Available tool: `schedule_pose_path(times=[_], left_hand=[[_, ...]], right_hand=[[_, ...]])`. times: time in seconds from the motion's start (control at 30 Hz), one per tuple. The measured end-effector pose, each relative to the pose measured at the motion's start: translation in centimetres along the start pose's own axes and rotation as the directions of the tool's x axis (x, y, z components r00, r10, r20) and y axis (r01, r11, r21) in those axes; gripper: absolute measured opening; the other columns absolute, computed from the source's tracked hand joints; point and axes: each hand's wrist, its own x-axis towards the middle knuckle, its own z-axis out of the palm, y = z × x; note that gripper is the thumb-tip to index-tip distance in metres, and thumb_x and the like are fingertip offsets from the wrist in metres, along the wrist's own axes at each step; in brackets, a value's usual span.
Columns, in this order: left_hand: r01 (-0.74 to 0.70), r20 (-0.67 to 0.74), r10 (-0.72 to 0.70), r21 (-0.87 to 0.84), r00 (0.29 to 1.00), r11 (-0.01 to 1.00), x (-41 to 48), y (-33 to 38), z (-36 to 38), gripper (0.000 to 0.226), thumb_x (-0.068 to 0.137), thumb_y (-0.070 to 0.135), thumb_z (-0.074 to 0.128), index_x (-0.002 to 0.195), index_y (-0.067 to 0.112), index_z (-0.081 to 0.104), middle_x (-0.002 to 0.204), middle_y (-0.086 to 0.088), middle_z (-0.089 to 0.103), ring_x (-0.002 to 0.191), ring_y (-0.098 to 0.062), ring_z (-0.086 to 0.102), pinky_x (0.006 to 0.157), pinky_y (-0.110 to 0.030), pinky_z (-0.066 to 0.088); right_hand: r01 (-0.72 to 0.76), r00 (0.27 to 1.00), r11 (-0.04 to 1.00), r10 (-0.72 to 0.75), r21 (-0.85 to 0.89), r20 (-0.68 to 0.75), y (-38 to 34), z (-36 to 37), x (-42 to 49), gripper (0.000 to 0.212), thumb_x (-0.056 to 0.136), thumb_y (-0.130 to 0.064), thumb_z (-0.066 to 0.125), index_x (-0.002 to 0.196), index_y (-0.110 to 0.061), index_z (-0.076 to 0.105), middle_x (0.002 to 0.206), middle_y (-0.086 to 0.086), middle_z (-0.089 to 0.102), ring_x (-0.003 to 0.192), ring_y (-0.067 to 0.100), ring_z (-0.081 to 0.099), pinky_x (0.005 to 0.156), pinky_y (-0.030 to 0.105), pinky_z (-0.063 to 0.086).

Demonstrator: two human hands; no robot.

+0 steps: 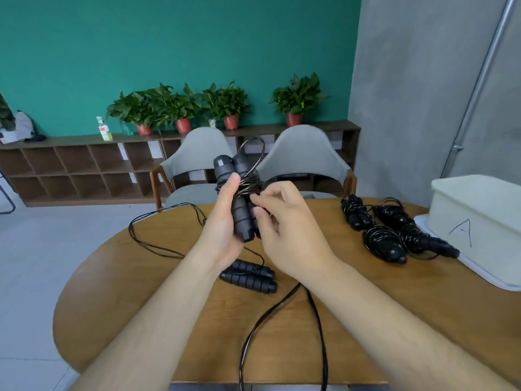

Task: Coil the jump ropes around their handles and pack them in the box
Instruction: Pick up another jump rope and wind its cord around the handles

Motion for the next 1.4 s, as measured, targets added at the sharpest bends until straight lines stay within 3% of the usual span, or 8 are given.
schedule_pose_path(times=[0.27, 0.53, 0.7, 0.83, 1.0, 1.13, 1.23, 1.4], left_hand=[[0.011, -0.04, -0.017, -0.15, 0.999, 0.989, -0.5, -2.4, -0.5, 0.068, 0.092, 0.057, 0.06, 0.137, 0.006, 0.058, 0.141, -0.03, 0.054, 0.133, -0.043, 0.053, 0.117, -0.061, 0.032], [0.006, 0.025, -0.005, -0.027, 1.0, 1.0, -0.4, -3.4, 1.0, 0.055, 0.101, 0.055, 0.043, 0.119, 0.013, 0.074, 0.122, -0.017, 0.07, 0.115, -0.03, 0.067, 0.105, -0.05, 0.048], [0.028, 0.086, -0.026, -0.02, 0.996, 0.999, 0.1, -4.1, 1.5, 0.062, 0.103, 0.054, 0.04, 0.139, 0.007, 0.057, 0.137, -0.023, 0.061, 0.127, -0.037, 0.059, 0.094, -0.045, 0.057], [0.031, 0.115, -0.051, 0.17, 0.992, 0.985, 0.6, -5.6, 1.7, 0.054, 0.103, 0.051, 0.039, 0.142, 0.018, 0.056, 0.135, -0.014, 0.065, 0.129, -0.033, 0.058, 0.092, -0.041, 0.054], [-0.006, 0.123, -0.037, 0.334, 0.992, 0.943, 1.3, -7.7, 1.8, 0.061, 0.091, 0.033, 0.066, 0.149, 0.026, 0.047, 0.135, 0.0, 0.066, 0.126, -0.017, 0.061, 0.109, -0.053, 0.044], [0.01, 0.075, -0.038, 0.351, 0.996, 0.936, 1.9, -9.5, 2.5, 0.065, 0.089, 0.021, 0.075, 0.146, 0.026, 0.046, 0.123, -0.001, 0.073, 0.113, -0.014, 0.069, 0.094, -0.04, 0.054], [0.022, 0.03, -0.036, 0.379, 0.999, 0.925, 2.7, -11.4, 3.7, 0.061, 0.089, 0.015, 0.076, 0.141, 0.028, 0.047, 0.117, -0.001, 0.074, 0.104, -0.011, 0.072, 0.078, -0.027, 0.058], [0.057, -0.04, -0.044, 0.44, 0.998, 0.896, 5.3, -16.1, 5.8, 0.06, 0.087, 0.02, 0.079, 0.139, 0.028, 0.051, 0.119, 0.001, 0.069, 0.101, -0.009, 0.07, 0.085, -0.029, 0.057]], right_hand=[[-0.168, 0.975, 0.951, 0.199, 0.261, -0.096, 1.5, -0.6, -2.2, 0.01, 0.088, -0.009, 0.074, 0.097, -0.012, 0.074, 0.099, -0.007, 0.063, 0.091, 0.006, 0.063, 0.077, 0.012, 0.051], [-0.258, 0.954, 0.94, 0.285, 0.225, -0.097, 1.6, -1.1, -3.3, 0.048, 0.092, -0.035, 0.069, 0.137, -0.032, 0.053, 0.118, -0.014, 0.051, 0.107, 0.005, 0.056, 0.082, 0.02, 0.051], [-0.359, 0.933, 0.919, 0.354, 0.163, 0.058, 2.5, -1.2, -4.0, 0.084, 0.078, -0.055, 0.077, 0.149, -0.042, 0.034, 0.133, -0.021, 0.038, 0.126, 0.0, 0.044, 0.1, 0.023, 0.046], [-0.498, 0.862, 0.831, 0.505, 0.25, 0.037, 3.9, -2.0, -4.1, 0.064, 0.086, -0.033, 0.075, 0.141, -0.038, 0.044, 0.133, -0.019, 0.045, 0.111, -0.002, 0.057, 0.094, 0.025, 0.053], [-0.608, 0.758, 0.644, 0.644, 0.465, 0.099, 5.7, -3.9, -4.0, 0.039, 0.093, -0.022, 0.067, 0.126, -0.033, 0.05, 0.115, -0.021, 0.057, 0.075, -0.016, 0.063, 0.06, 0.005, 0.047], [-0.666, 0.681, 0.545, 0.723, 0.51, 0.116, 7.9, -4.0, -5.1, 0.039, 0.089, -0.032, 0.066, 0.126, -0.037, 0.055, 0.126, -0.014, 0.061, 0.11, -0.003, 0.061, 0.098, 0.031, 0.052], [-0.689, 0.63, 0.483, 0.768, 0.54, 0.116, 10.1, -4.1, -6.1, 0.048, 0.081, -0.037, 0.063, 0.129, -0.038, 0.055, 0.123, -0.014, 0.067, 0.115, 0.006, 0.063, 0.102, 0.044, 0.052], [-0.74, 0.572, 0.475, 0.817, 0.476, 0.075, 14.3, -4.4, -7.3, 0.039, 0.096, -0.018, 0.047, 0.134, -0.029, 0.049, 0.117, -0.012, 0.068, 0.108, 0.004, 0.064, 0.099, 0.031, 0.051]])
